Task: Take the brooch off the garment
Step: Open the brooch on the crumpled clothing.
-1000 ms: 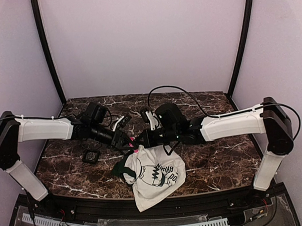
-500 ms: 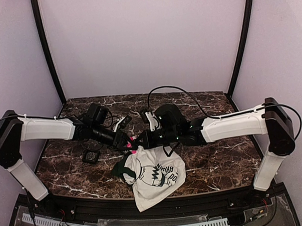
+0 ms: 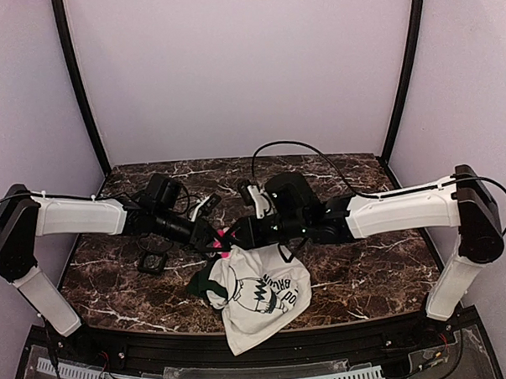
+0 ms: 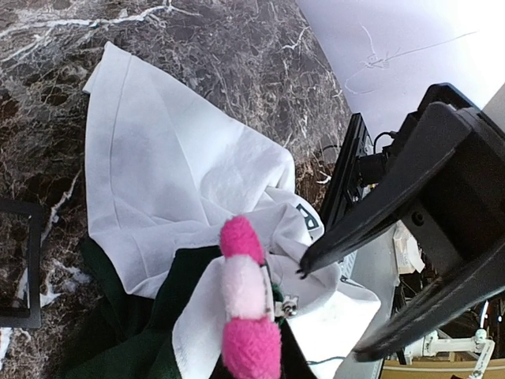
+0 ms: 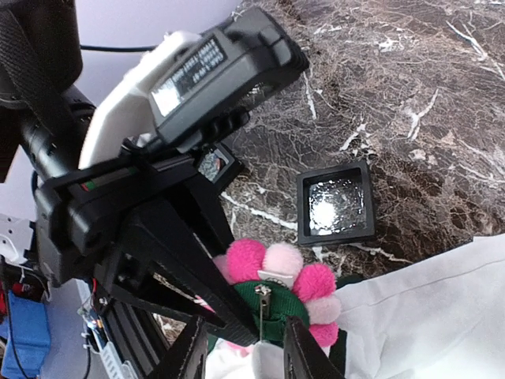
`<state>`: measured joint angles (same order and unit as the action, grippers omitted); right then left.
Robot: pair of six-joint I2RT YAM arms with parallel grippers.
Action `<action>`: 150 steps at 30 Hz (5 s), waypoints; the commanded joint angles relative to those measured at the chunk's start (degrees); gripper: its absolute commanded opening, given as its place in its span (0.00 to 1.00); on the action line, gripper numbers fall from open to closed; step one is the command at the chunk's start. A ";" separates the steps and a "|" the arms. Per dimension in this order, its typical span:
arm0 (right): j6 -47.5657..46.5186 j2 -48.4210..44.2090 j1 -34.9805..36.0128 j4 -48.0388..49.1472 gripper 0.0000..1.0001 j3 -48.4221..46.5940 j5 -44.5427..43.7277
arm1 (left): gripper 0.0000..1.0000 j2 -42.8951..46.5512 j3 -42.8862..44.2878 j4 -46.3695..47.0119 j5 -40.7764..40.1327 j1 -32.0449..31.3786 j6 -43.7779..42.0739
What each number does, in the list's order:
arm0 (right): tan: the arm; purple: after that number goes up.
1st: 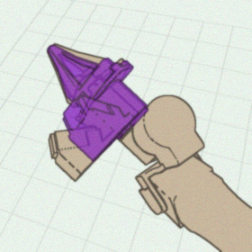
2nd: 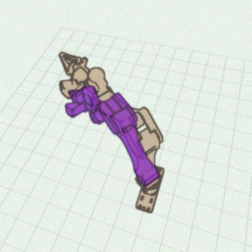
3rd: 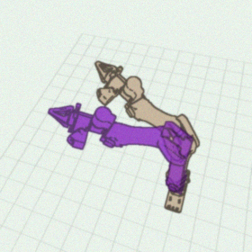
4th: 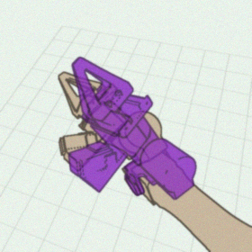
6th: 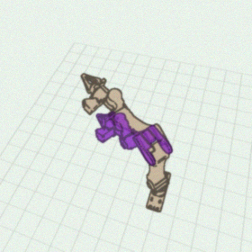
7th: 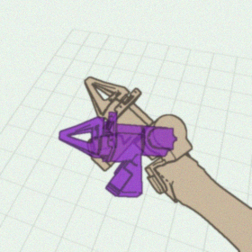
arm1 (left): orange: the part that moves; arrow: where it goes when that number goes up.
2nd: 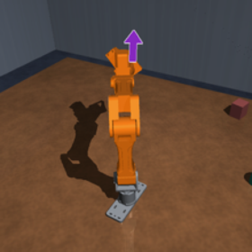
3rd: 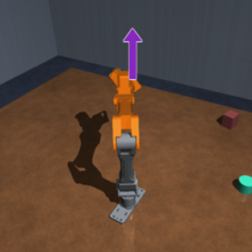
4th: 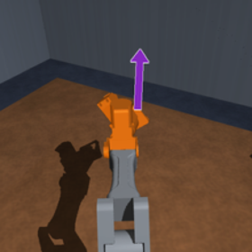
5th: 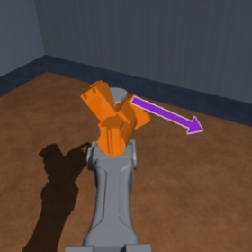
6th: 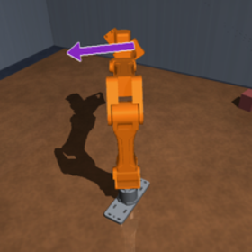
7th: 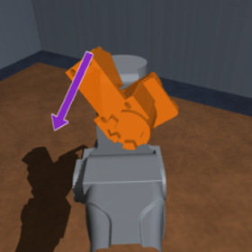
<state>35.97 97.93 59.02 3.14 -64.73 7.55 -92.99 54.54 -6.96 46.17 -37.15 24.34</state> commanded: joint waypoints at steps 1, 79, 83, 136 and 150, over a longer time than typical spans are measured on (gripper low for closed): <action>-2.02 -6.68 0.35 -0.41 0.50 2.14 -1.36 | 0.01 1.90 -0.96 1.70 1.96 -0.30 -2.10; 17.39 11.72 -5.15 13.90 0.00 0.73 25.91 | 0.01 17.53 -1.27 -5.47 -2.17 -15.07 -22.13; 16.37 13.29 -5.07 12.95 0.00 -1.45 25.36 | 0.01 17.23 -1.01 -5.44 -2.05 -15.59 -22.14; -1.84 -6.50 -4.88 21.58 0.77 11.51 37.40 | 0.01 15.47 -3.03 2.08 7.39 -5.13 -12.66; 1.35 -4.36 -5.01 28.29 0.31 13.12 41.42 | 0.01 15.89 -3.39 3.18 8.56 -5.10 -11.97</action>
<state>36.77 93.03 54.15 27.53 -52.62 48.05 -79.02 51.53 -5.48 53.89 -42.59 12.23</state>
